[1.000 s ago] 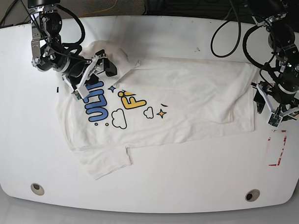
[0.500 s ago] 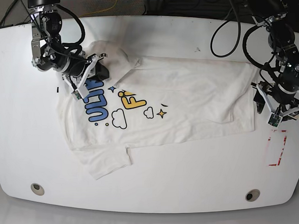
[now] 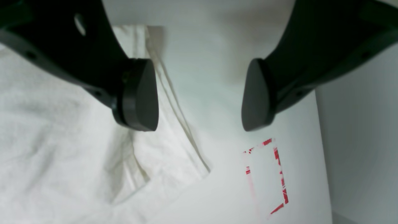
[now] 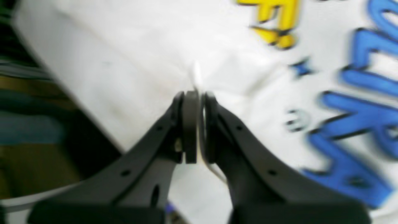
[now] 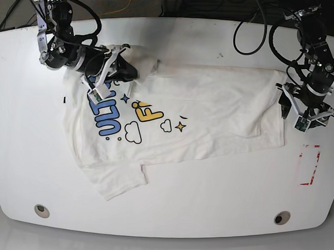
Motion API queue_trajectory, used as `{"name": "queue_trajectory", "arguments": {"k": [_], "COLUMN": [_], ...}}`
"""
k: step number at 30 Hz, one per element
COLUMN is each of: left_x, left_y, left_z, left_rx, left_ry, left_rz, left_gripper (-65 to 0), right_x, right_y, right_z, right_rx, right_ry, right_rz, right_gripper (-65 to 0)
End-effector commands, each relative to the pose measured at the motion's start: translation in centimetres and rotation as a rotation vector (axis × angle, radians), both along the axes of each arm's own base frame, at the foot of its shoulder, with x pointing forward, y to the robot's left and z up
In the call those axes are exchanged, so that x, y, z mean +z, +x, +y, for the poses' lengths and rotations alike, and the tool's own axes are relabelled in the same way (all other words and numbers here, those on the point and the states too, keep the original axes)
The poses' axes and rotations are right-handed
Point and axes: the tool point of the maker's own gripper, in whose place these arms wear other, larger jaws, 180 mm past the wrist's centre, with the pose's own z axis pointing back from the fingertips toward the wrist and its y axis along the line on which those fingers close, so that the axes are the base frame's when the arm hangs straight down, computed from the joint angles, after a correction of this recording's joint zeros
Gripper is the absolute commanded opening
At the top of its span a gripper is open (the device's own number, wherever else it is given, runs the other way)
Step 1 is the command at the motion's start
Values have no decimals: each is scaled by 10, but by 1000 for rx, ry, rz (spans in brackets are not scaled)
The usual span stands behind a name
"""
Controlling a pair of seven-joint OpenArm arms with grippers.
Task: Layout the t-shirt on the table in an organized manner, then fold the t-shirt properly
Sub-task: 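Lower the right gripper onto the shirt collar area and grasp, then pull the grasped collar fabric with the right gripper toward the robot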
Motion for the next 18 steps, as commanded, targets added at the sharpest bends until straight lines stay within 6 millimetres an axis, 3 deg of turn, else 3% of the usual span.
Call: {"name": "queue_trajectory", "arguments": {"k": [1,8,18], "left_x": [7,-9,-24], "left_y": [-1,-16,-33], "left_z": [3,4,4], "left_rx": [-4,-2,-3], "left_ry": [9,9,7], "left_rz": [-26,25,77], "left_gripper": [-257,-257,-257], "right_x": [12,12,0], "right_y": [-1,-23,-56], "right_z": [4,9,-5], "right_rx": [7,15,50], "right_ry": [49,133,95], "right_rz": [-20,52,147], "right_gripper": [-613,-613,-613]}}
